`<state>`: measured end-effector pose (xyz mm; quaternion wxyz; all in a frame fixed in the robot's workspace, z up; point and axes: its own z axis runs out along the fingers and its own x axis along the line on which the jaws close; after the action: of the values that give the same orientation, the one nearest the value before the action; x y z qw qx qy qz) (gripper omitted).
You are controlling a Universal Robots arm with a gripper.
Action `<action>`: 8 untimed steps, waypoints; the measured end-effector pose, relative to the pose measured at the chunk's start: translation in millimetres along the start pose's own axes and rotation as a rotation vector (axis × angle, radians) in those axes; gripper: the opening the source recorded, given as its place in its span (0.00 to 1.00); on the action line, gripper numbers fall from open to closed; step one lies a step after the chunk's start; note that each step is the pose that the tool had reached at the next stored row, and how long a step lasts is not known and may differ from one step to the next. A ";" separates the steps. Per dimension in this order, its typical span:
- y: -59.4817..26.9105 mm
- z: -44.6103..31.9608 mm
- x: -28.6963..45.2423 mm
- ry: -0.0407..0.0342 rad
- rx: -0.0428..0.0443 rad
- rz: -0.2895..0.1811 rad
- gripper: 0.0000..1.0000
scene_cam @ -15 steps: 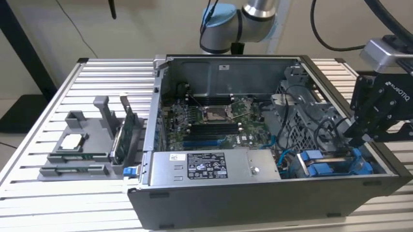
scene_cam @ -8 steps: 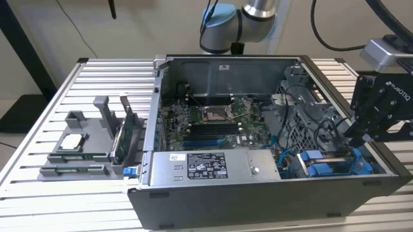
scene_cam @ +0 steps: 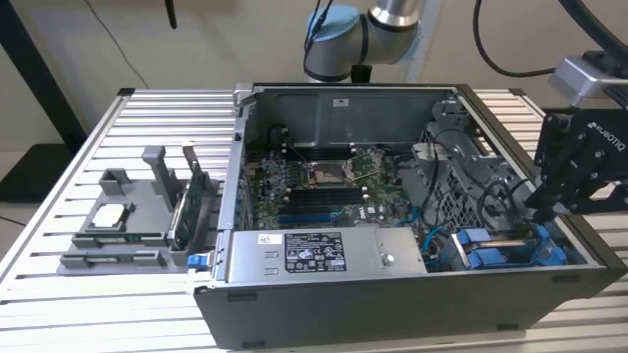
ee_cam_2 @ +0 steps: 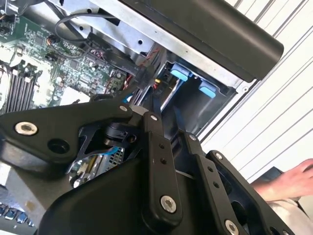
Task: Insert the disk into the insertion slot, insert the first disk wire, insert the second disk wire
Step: 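Insert the first disk wire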
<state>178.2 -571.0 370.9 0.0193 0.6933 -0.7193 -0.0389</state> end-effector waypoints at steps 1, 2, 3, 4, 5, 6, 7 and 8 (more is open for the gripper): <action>0.1 -1.7 -0.1 0.0033 0.0001 0.000 0.26; 0.2 -3.4 -0.1 0.0070 0.0002 0.000 0.26; 0.4 -5.1 -0.2 0.0102 0.0004 0.001 0.26; 0.5 -6.5 -0.2 0.0125 0.0004 0.001 0.26; 0.6 -7.9 -0.3 0.0141 0.0005 0.001 0.26; 0.7 -9.2 -0.3 0.0151 0.0005 0.001 0.26; 0.8 -10.5 -0.4 0.0157 0.0005 0.001 0.26; 0.9 -11.8 -0.5 0.0162 0.0005 0.001 0.26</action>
<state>178.2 -570.9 382.7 0.0250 0.6932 -0.7196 -0.0331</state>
